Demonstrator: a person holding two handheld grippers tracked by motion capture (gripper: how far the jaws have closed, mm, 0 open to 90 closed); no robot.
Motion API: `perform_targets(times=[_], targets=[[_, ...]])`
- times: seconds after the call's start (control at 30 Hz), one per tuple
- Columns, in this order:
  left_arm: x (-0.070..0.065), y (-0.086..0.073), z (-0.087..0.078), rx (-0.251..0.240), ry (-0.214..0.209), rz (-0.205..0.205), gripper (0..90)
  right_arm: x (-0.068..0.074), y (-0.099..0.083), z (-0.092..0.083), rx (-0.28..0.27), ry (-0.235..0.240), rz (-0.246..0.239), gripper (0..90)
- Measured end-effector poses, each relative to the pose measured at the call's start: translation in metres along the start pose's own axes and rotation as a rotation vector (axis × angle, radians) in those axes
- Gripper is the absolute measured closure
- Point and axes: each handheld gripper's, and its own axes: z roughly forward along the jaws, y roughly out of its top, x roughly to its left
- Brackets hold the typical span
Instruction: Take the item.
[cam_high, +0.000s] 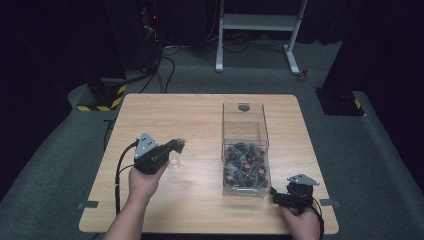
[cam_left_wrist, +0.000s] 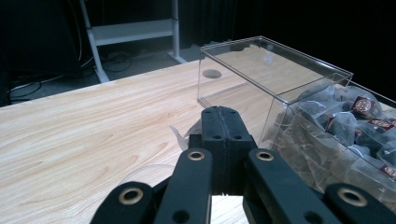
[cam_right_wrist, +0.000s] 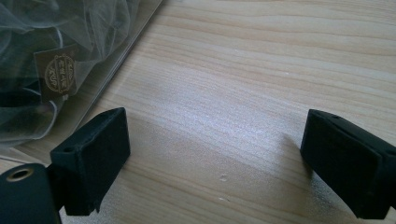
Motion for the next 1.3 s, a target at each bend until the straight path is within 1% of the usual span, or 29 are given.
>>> perform_targets(times=[0.63,1.03,1.07,1.2,1.23,1.3], targets=[[0.017,-0.007,-0.008,0.01,0.04,-0.026,90.0,0.0,0.0,0.0,0.0,0.0,0.0,7.9],[0.024,-0.017,-0.004,0.035,0.054,-0.042,90.0,0.0,0.0,0.0,0.0,0.0,0.0,7.9],[0.024,-0.018,-0.003,0.037,0.055,-0.05,90.0,0.0,0.0,0.0,0.0,0.0,0.0,7.9],[0.025,-0.02,-0.001,0.051,0.061,-0.044,89.9,0.0,0.0,0.0,0.0,0.0,0.0,7.9],[0.026,-0.022,0.0,0.056,0.061,-0.051,90.0,0.0,0.0,0.0,0.0,0.0,0.0,7.9],[0.026,-0.024,0.002,0.065,0.062,-0.05,89.9,0.0,0.0,0.0,0.0,0.0,0.0,7.9]])
